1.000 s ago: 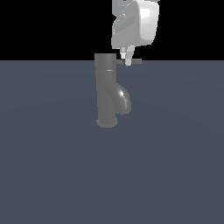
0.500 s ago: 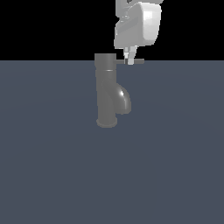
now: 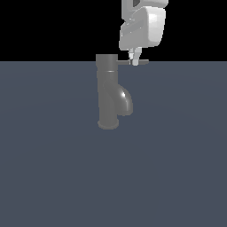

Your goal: Turn on the faucet by rotating a designated handle.

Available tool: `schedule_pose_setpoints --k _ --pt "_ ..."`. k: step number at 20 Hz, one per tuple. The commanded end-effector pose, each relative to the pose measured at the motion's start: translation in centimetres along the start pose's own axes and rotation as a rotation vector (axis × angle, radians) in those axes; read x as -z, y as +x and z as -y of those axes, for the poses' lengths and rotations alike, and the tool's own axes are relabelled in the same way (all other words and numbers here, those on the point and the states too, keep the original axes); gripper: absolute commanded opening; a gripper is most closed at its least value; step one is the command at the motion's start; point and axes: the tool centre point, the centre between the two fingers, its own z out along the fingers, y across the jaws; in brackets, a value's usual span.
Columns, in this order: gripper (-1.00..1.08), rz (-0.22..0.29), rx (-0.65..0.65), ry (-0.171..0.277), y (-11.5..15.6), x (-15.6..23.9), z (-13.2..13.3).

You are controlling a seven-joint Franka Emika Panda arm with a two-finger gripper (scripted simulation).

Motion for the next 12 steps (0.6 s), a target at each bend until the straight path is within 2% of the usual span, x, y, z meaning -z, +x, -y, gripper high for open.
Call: schedule_pose_setpoints --k 1,12 --pt "-1.00 -0.002 -0.005 0.004 0.7 0.0 0.5" --pt "-1.00 -0.003 -0.012 0.004 2.7 0.0 2.1"
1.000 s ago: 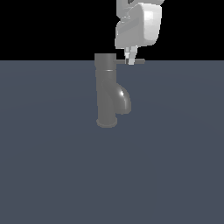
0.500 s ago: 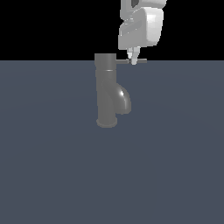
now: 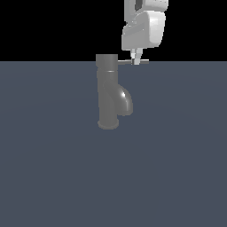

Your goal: Turn on the faucet by rotating a designated handle.

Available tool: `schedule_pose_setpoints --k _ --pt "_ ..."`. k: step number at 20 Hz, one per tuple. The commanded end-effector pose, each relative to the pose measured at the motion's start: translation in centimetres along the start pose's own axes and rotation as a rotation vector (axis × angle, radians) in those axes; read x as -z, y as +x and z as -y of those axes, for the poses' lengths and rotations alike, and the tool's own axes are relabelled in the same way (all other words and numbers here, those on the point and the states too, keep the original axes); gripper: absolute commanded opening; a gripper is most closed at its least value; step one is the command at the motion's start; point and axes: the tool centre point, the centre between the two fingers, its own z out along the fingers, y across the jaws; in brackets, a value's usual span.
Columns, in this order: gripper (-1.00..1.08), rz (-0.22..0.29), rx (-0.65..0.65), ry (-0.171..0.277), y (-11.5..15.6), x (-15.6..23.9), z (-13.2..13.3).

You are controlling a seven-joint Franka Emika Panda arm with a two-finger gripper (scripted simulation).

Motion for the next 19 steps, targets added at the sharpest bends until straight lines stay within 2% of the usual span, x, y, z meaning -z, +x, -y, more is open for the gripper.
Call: schedule_pose_setpoints --k 1,19 --pt "-1.00 -0.004 -0.015 0.002 1.3 0.0 0.2" --pt "-1.00 -0.005 -0.027 0.002 4.5 0.0 2.7"
